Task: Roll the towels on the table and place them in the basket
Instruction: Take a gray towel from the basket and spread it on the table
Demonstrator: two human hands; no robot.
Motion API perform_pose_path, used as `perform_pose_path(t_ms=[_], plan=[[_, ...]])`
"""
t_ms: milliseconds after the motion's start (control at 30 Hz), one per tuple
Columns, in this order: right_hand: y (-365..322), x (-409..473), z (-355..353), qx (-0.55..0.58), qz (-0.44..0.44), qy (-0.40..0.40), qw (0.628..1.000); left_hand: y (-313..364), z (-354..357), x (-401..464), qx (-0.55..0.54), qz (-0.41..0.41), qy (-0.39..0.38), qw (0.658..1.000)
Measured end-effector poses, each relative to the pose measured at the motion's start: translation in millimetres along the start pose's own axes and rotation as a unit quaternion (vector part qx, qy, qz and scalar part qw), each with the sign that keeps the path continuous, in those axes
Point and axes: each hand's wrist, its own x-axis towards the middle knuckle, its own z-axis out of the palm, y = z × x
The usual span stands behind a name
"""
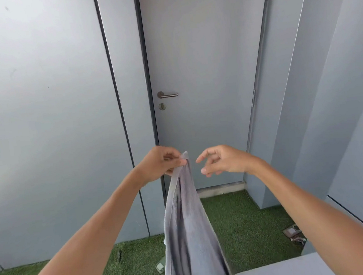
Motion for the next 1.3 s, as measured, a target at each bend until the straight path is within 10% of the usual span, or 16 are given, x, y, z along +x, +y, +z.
perform_pose_path(t_ms=[367, 733, 1000, 1300], plan=[[-22.2, 2.9, -6.0, -0.16, -0.059, -0.075, 0.983, -10.1, 26.2, 0.6, 0.046, -0.004, -0.087, 0.995], [22.4, -28.5, -36.3, 0.116, -0.04, 0.213, 0.969, -83.2, 2.9, -43.7, -0.008, -0.054, -0.002, 0.999], [-15.6, -13.8, 16.5, -0.046, -0.014, -0.067, 0.997, -20.3, 34.4, -15.0, 0.047, 0.078, -0.023, 0.996], [-4.3, -38.1, -23.5, -0.108, 0.019, 0.004, 0.994, -61.1, 35.2, -36.9, 0.071, 0.023, -0.088, 0.993]])
